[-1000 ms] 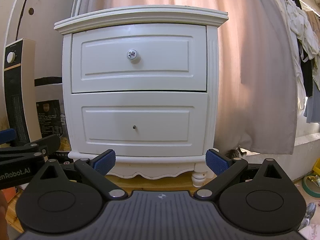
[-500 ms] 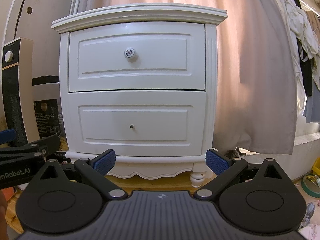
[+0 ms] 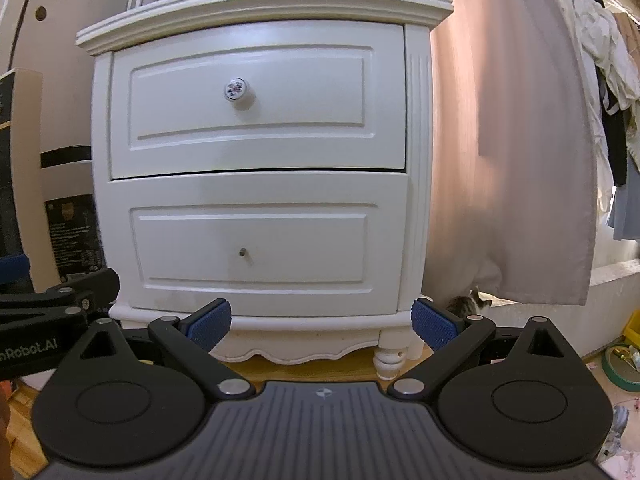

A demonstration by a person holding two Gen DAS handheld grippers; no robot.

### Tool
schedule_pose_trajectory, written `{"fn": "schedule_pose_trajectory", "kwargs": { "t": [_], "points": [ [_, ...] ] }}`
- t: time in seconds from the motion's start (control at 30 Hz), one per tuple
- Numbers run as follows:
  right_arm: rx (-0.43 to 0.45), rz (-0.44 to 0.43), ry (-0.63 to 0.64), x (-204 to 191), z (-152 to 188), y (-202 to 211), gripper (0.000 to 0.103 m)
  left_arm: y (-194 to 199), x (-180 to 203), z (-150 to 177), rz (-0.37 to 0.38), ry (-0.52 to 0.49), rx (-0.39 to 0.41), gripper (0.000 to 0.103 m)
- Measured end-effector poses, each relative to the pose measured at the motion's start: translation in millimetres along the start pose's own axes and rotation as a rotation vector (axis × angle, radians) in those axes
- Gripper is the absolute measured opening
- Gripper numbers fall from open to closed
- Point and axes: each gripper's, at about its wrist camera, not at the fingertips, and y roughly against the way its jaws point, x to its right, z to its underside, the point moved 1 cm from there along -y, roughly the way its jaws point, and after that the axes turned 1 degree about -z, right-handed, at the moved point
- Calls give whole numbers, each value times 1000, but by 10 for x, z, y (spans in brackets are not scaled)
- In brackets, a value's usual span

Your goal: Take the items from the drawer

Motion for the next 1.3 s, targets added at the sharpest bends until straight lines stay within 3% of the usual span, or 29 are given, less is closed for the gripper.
{"fn": "schedule_pose_trajectory", "kwargs": {
  "t": [0.47, 0.6, 0.77, 1.3],
  "points": [
    [-16, 20, -9, 201, -172, -638, 103, -730, 144, -65, 18, 2, -2, 101],
    [-14, -1, 4, 236, -206, -730, 103, -993, 230, -28, 37, -7, -23, 69],
    [-10, 7, 25, 270, -222, -804, 103, -1266, 355, 63, 64, 3, -32, 39],
    [-15, 25, 37, 441, -240, -967, 103, -1664, 676, 154, 54, 37, -26, 38]
  ]
}}
